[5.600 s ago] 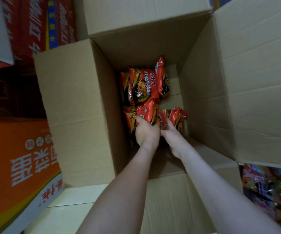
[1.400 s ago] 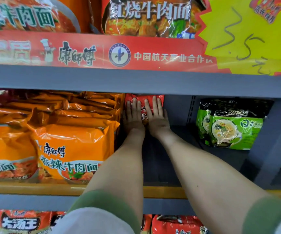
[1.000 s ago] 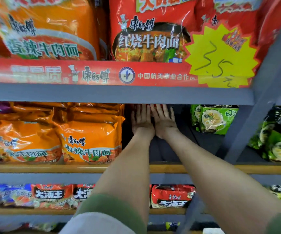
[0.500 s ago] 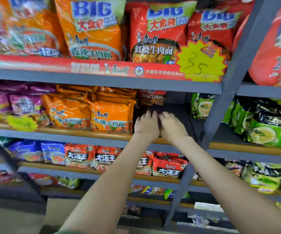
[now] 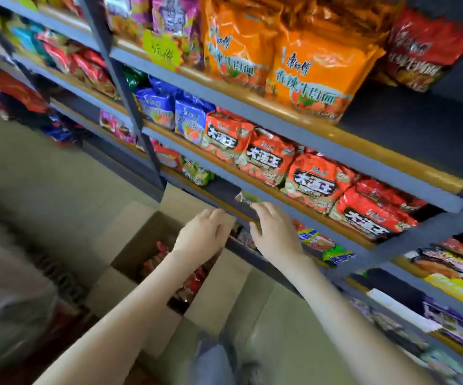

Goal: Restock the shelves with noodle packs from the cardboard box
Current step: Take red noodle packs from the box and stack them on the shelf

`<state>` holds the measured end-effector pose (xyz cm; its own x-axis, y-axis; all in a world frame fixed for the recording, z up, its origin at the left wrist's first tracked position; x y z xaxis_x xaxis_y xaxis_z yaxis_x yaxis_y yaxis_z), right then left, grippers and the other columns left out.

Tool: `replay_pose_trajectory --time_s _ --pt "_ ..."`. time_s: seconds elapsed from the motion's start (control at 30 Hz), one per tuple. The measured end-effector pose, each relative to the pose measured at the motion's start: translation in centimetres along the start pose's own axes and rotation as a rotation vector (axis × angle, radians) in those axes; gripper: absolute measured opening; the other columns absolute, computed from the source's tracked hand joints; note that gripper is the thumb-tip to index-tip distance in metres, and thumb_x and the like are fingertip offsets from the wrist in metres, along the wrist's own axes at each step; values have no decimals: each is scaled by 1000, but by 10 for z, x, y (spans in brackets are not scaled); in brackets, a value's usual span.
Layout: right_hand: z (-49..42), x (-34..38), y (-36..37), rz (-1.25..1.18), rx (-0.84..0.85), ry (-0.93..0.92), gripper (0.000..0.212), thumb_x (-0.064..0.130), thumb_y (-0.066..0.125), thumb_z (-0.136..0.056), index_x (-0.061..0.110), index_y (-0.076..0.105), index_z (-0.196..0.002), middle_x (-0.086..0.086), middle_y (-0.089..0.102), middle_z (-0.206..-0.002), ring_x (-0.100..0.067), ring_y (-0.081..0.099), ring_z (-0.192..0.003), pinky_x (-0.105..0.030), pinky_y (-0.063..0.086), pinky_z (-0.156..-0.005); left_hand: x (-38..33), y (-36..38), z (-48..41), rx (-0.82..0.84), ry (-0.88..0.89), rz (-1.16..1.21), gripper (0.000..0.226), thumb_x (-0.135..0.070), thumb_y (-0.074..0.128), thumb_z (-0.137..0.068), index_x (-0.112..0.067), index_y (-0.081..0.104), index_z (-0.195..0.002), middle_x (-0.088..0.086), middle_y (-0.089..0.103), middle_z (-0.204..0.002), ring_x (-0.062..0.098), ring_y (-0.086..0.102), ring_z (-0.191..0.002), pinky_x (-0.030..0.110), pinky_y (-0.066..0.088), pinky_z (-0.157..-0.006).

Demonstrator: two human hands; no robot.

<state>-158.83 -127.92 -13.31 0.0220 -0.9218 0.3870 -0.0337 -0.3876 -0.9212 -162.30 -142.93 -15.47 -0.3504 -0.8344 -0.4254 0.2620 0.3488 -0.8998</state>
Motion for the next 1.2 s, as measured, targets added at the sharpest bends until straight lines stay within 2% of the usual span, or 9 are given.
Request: replay_pose_trajectory --time_s 0.1,0.2,0.33,0.43,0.6,0.87,0.97,1.1,1.2 --pt "-11 3 85 -12 192 28 47 26 50 -96 13 39 -140 -4 44 -136 -22 37 -128 -31 30 -105 97 43 17 85 -246 -12 47 -26 39 -100 -16 34 -145 5 42 -143 26 46 -126 37 43 -98" --pt "-25 7 181 10 416 77 52 27 48 -97 14 32 -145 -5 37 -145 -22 33 -134 -30 27 -108 184 92 29 193 -426 13 52 -24 39 -100 -15 26 -150 5 34 -150 26 42 -130 36 39 -101" --pt "-45 11 310 80 661 124 55 26 42 -99 18 21 -149 -1 28 -150 -20 28 -136 -26 25 -102 277 170 35 356 -543 10 59 -24 39 -99 -14 16 -152 10 22 -156 29 36 -135 38 36 -106" --pt "-61 10 405 74 764 146 59 19 44 -98 14 18 -151 -5 32 -148 -24 38 -131 -29 34 -100 328 230 33 451 -597 11 64 -23 41 -99 -15 7 -153 12 14 -158 30 31 -138 38 32 -111" --pt "-78 -14 542 107 859 244 60 14 45 -98 7 16 -150 -13 31 -147 -29 33 -132 -34 30 -106 370 320 17 519 -674 89 68 -21 41 -101 -16 -2 -153 11 2 -160 28 13 -145 41 16 -118" --pt "-97 -87 671 278 950 405 56 23 49 -96 5 27 -144 -14 42 -140 -31 39 -128 -41 37 -102 396 426 4 452 -766 182 74 -21 46 -99 -18 -6 -153 9 -3 -160 24 -1 -147 39 1 -118" --pt "-97 -115 721 328 1014 500 69 27 52 -95 2 14 -148 -20 38 -144 -35 39 -130 -43 36 -103 410 459 0 483 -794 167 76 -21 45 -99 -18 -9 -152 10 -7 -160 25 -5 -147 41 -2 -118" --pt "-103 -134 774 316 1016 496 93 28 59 -91 9 -11 -150 -22 7 -156 -40 17 -141 -49 26 -112 422 498 -4 539 -802 138 80 -18 49 -97 -16 -10 -152 12 -7 -159 27 -5 -147 42 -2 -117" --pt "-112 -141 796 329 1015 461 96 27 59 -91 10 -15 -149 -23 11 -155 -40 24 -139 -50 31 -109 424 515 -8 533 -793 128 80 -17 49 -97 -16 -10 -152 13 -8 -159 28 -6 -147 43 -2 -117"
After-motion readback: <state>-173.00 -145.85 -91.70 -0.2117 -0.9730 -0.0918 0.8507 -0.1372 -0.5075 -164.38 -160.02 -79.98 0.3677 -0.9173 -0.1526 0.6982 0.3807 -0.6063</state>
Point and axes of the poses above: each hand's wrist, its own z-axis away from the middle knuckle, its own y-axis out of the palm, x = y × z, the point moved 5 cm from there along -z, towards the middle knuckle
